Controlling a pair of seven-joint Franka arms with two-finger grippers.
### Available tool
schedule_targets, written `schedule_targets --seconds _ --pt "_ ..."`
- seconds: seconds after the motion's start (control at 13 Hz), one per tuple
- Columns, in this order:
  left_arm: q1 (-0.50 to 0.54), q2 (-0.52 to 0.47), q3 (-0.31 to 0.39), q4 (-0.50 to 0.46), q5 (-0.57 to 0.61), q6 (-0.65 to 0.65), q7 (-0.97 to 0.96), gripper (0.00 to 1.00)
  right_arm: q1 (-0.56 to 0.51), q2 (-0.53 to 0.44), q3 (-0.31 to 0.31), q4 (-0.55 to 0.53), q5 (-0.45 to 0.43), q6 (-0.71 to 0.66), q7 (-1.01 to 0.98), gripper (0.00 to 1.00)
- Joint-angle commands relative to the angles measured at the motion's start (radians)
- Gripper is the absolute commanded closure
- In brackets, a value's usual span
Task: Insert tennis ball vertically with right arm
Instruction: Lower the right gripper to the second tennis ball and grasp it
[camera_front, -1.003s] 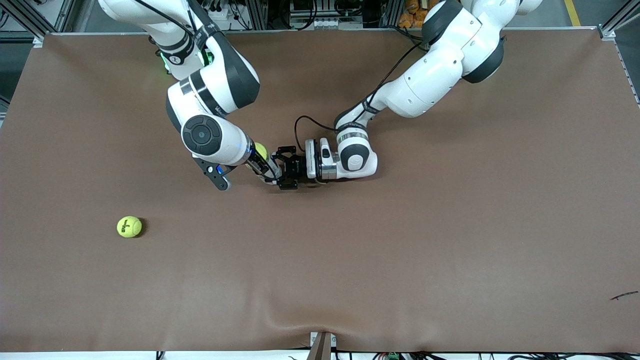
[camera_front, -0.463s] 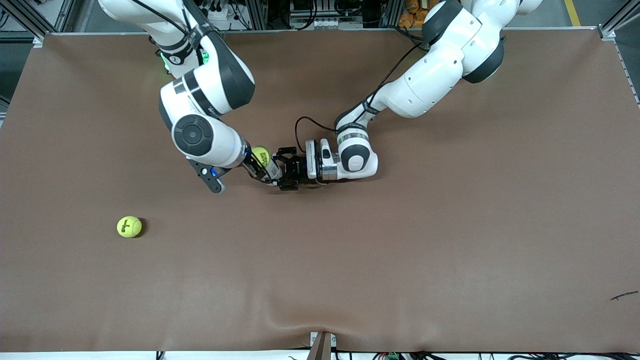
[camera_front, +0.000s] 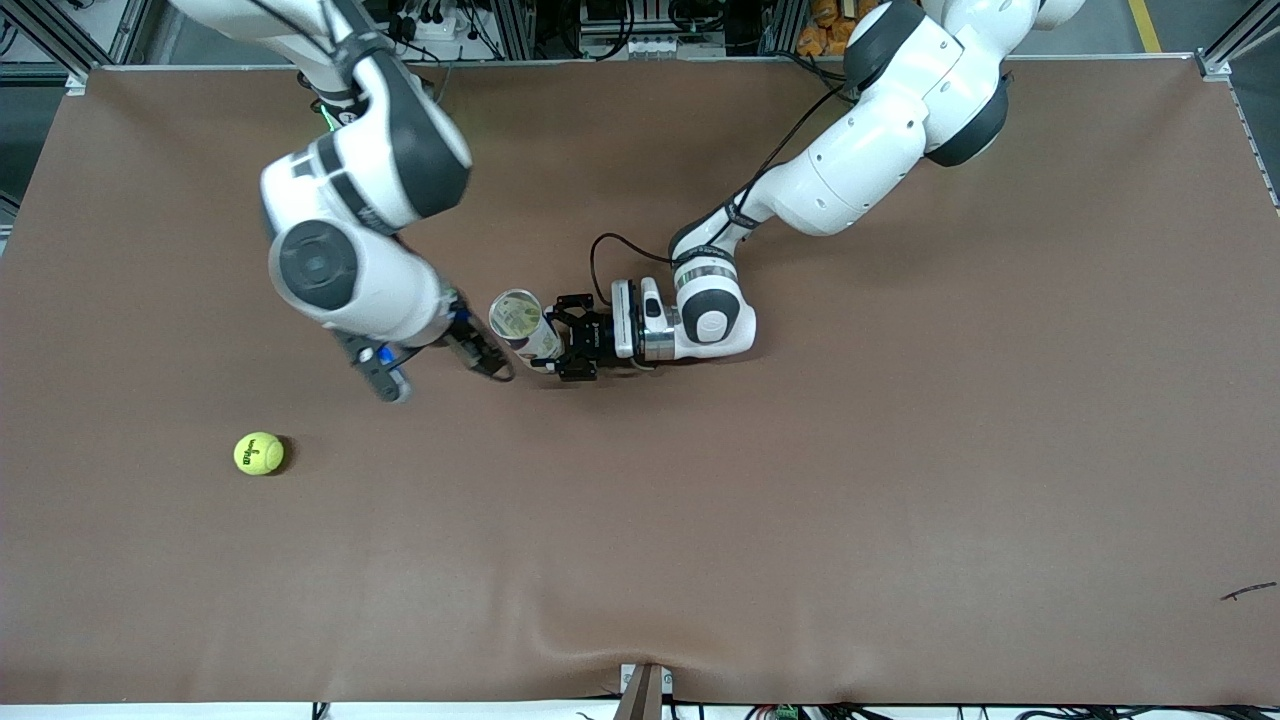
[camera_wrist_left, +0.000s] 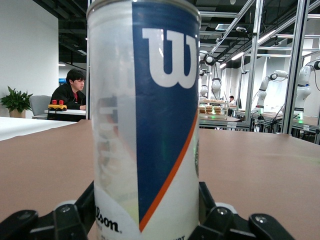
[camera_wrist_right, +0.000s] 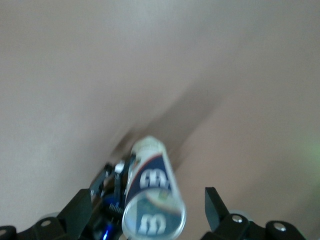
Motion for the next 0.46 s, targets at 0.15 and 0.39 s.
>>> schedule_targets --seconds 0.15,0.39 --pt "0.011 0.025 -0.019 -0.004 -0.039 -0.013 0.279 0.2 -0.236 0.061 0.015 0.027 -0.111 0.013 -0.382 0.0" --pt "0.012 0.025 -0.019 -0.004 -0.037 -0.013 0.281 0.2 -0.365 0.153 0.015 0.027 -0.207 0.113 -0.562 0.0"
